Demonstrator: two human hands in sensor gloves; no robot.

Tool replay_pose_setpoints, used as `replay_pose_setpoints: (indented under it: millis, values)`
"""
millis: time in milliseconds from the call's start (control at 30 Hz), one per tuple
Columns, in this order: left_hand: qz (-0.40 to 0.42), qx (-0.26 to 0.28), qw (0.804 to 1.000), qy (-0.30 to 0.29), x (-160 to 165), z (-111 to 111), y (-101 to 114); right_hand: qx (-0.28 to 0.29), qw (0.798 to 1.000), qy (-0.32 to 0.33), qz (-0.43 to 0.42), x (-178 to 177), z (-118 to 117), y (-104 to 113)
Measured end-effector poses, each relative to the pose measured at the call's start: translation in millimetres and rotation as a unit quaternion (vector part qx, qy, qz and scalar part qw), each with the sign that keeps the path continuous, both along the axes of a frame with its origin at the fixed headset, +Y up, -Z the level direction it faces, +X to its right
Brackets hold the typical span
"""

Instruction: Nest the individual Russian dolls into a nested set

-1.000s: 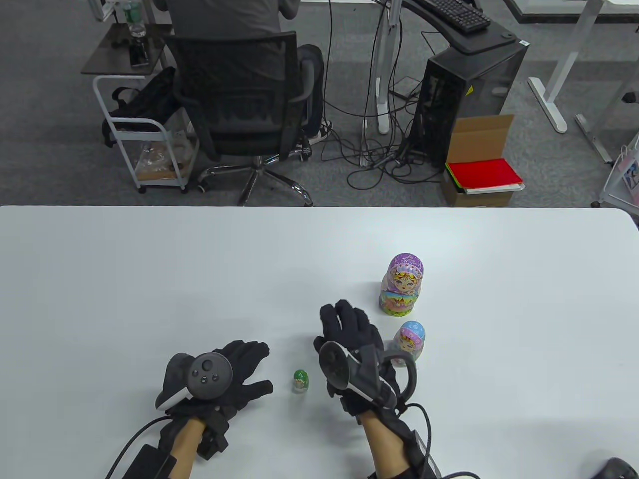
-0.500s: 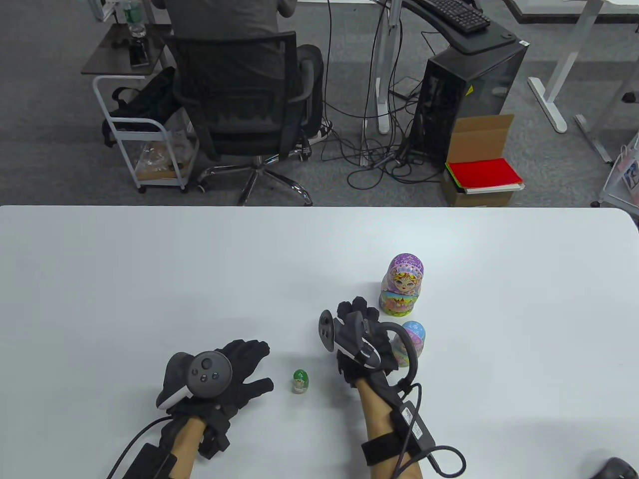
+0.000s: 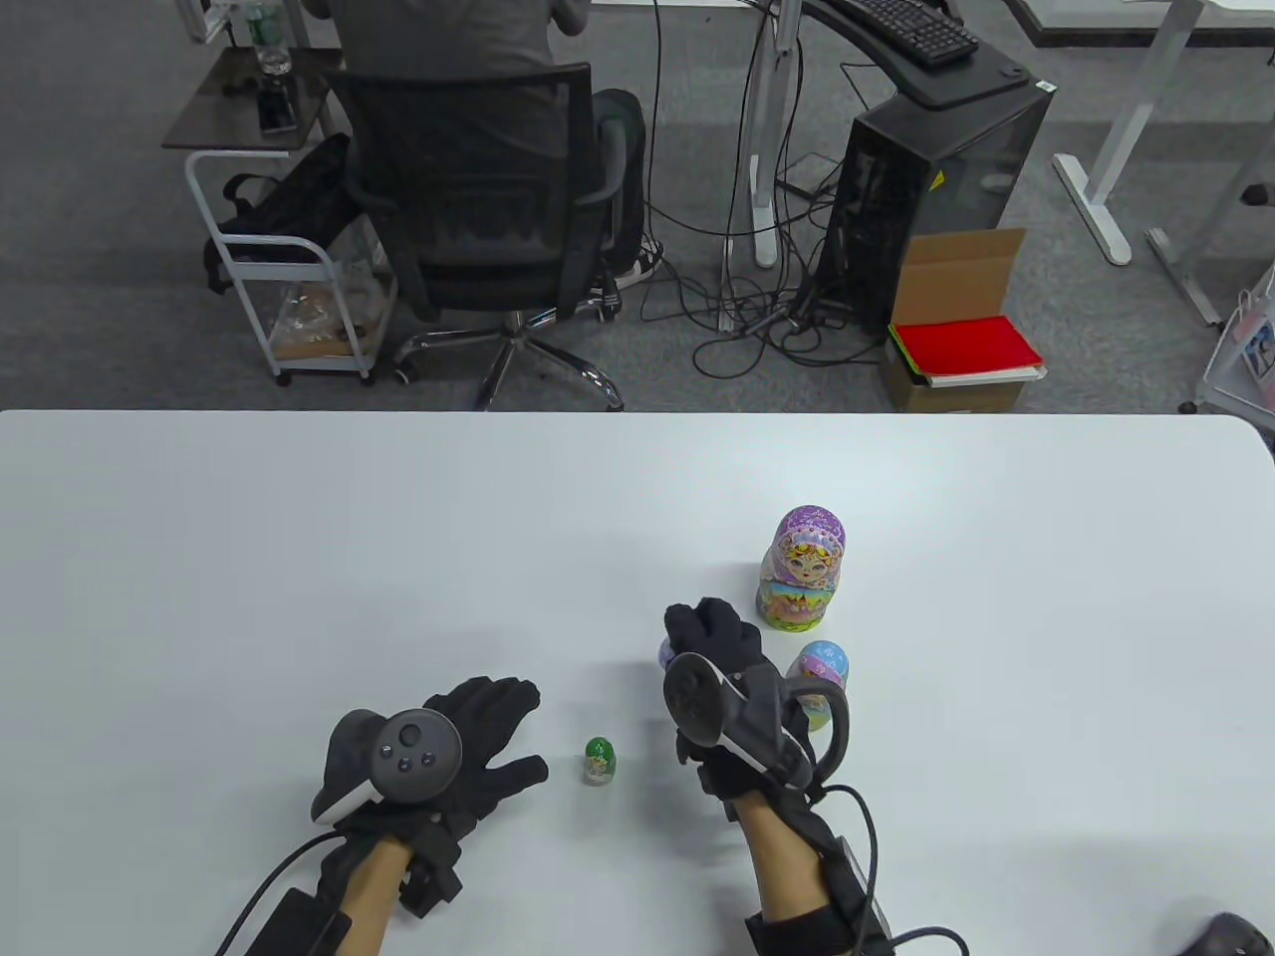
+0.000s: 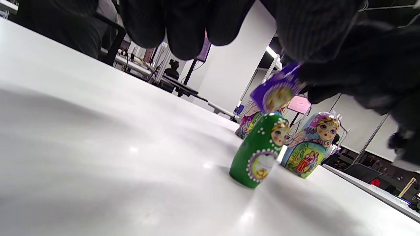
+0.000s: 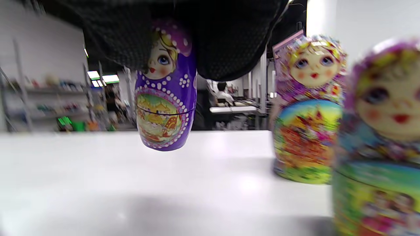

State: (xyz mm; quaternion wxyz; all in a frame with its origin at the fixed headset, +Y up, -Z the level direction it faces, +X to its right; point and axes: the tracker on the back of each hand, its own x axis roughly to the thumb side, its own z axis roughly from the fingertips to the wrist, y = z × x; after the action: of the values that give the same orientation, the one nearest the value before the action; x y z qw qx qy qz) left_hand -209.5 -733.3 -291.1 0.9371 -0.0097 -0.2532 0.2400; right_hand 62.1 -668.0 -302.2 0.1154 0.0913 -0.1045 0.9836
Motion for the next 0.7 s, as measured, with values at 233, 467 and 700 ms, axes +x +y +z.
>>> replay_pose_setpoints:
  millis: [233, 467, 700]
  values:
    - [0.031, 0.058, 0.998, -0.003, 9.8, 13.2, 11.9, -0.067, 0.980, 0.092, -0.162, -17.4, 27.3, -19.6]
    - [0.019, 0.104, 0.994, 0.002, 19.0, 20.4, 18.9, -0.127, 0.934, 0.132, -0.308, -19.1, 29.4, -30.4]
    - [0.062, 0.051, 0.996, -0.050, 13.6, 16.4, 22.0, -0.212, 0.890, 0.201, -0.351, -17.8, 19.5, -50.4]
